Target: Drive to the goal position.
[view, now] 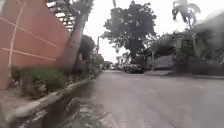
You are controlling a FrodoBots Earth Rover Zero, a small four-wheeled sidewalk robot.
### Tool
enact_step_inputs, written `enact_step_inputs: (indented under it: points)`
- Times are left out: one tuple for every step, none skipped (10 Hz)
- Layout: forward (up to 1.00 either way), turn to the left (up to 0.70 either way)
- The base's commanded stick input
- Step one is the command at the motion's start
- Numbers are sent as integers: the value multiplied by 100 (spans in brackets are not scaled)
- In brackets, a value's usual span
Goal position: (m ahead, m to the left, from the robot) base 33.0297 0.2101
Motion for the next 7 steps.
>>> enact_step_inputs:
  points:
    - [70, 0]
    - [70, 0]
    - [70, 0]
    - [70, 0]
    - [70, 0]
    - [70, 0]
    - [70, 0]
